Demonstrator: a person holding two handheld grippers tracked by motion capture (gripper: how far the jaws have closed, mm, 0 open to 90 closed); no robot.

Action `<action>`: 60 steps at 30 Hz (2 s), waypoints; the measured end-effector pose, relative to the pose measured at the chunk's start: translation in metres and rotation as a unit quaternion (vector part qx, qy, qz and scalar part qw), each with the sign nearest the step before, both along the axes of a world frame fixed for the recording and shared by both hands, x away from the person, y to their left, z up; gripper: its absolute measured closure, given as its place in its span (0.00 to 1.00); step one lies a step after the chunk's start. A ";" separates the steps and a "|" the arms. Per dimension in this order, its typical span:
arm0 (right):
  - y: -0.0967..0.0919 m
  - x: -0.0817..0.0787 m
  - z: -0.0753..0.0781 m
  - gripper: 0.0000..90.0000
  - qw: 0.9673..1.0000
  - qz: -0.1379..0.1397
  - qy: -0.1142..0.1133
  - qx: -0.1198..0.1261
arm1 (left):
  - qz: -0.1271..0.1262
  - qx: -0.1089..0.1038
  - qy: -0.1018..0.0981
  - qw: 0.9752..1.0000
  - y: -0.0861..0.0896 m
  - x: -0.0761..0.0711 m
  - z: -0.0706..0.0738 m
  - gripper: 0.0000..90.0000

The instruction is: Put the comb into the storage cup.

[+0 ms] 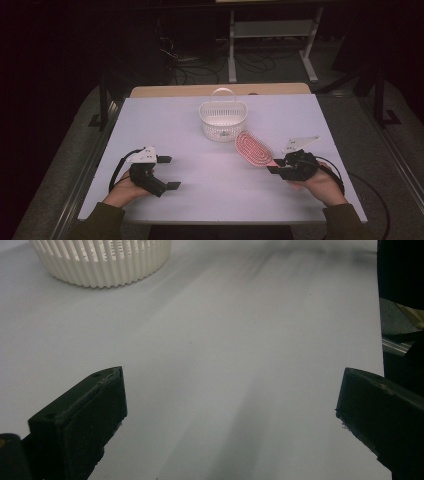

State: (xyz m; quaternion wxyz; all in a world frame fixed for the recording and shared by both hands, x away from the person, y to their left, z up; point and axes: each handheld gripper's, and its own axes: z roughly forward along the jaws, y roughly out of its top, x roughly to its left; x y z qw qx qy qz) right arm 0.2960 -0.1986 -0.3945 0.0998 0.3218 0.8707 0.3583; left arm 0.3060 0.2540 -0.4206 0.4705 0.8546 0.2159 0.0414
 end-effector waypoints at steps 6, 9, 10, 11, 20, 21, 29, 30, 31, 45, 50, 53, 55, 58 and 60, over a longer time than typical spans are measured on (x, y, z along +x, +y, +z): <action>0.004 0.002 0.002 0.76 1.000 0.000 -0.003 0.008 | 0.006 -0.003 0.007 1.000 0.001 0.001 0.001 0.00; 0.006 0.003 0.003 0.76 1.000 0.003 -0.004 0.009 | 0.006 -0.002 0.009 1.000 0.000 0.001 0.001 0.00; 0.007 0.004 0.003 0.76 1.000 0.003 -0.004 0.010 | 0.004 -0.002 0.009 1.000 0.000 0.002 0.001 0.00; 0.007 0.004 0.003 0.76 1.000 0.003 -0.004 0.010 | 0.003 -0.002 0.010 1.000 0.000 0.002 0.001 0.00; 0.013 0.008 0.006 0.76 1.000 0.004 -0.009 0.018 | 0.003 -0.002 0.004 1.000 -0.001 0.001 0.001 0.00; 0.014 0.009 0.006 0.76 1.000 0.006 -0.011 0.018 | 0.003 0.000 0.004 1.000 -0.001 0.001 0.001 0.00; 0.022 0.013 0.007 0.76 1.000 0.007 -0.013 0.026 | 0.003 -0.003 0.004 1.000 -0.002 0.000 0.001 0.00; 0.023 0.014 0.007 0.76 1.000 0.009 -0.014 0.026 | 0.004 -0.003 0.004 1.000 -0.002 0.000 0.001 0.00; 0.025 0.015 0.007 0.76 1.000 0.008 -0.014 0.027 | 0.004 -0.002 0.004 1.000 -0.002 0.001 0.001 0.00; 0.044 0.024 0.010 0.76 0.998 0.019 -0.027 0.045 | 0.030 -0.018 0.008 0.999 -0.001 0.002 0.003 0.00; 0.053 0.030 0.011 0.76 0.998 0.025 -0.031 0.048 | 0.034 -0.023 0.014 0.999 -0.004 0.005 0.003 0.00; 0.060 0.031 0.012 0.76 0.998 0.032 -0.036 0.048 | 0.032 -0.022 0.020 0.999 -0.009 0.007 0.004 0.00; 0.064 0.032 0.013 0.76 0.997 0.037 -0.038 0.049 | 0.030 -0.026 0.021 0.999 -0.013 0.008 0.006 0.00; 0.069 0.034 0.013 0.76 0.997 0.045 -0.040 0.048 | 0.030 -0.028 0.018 0.999 -0.019 0.010 0.008 0.00; 0.071 0.035 0.013 0.76 0.997 0.047 -0.040 0.049 | 0.028 -0.028 0.017 0.999 -0.022 0.012 0.009 0.00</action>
